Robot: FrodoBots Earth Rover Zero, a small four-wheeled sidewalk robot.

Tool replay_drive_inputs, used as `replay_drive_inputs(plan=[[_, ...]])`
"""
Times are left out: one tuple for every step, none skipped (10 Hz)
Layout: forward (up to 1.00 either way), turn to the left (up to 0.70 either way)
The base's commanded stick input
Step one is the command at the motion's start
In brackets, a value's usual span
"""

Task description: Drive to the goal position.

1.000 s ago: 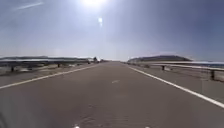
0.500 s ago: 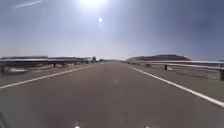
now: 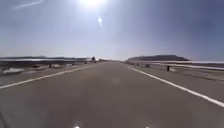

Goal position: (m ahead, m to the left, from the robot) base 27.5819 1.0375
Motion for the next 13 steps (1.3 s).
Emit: replay_drive_inputs(plan=[[1.00,0.00],[1.00,0.00],[1.00,0.00],[1.00,0.00],[1.00,0.00],[1.00,0.00],[1.00,0.00],[1.00,0.00],[1.00,0.00],[1.00,0.00],[1.00,0.00],[1.00,0.00],[1.00,0.00]])
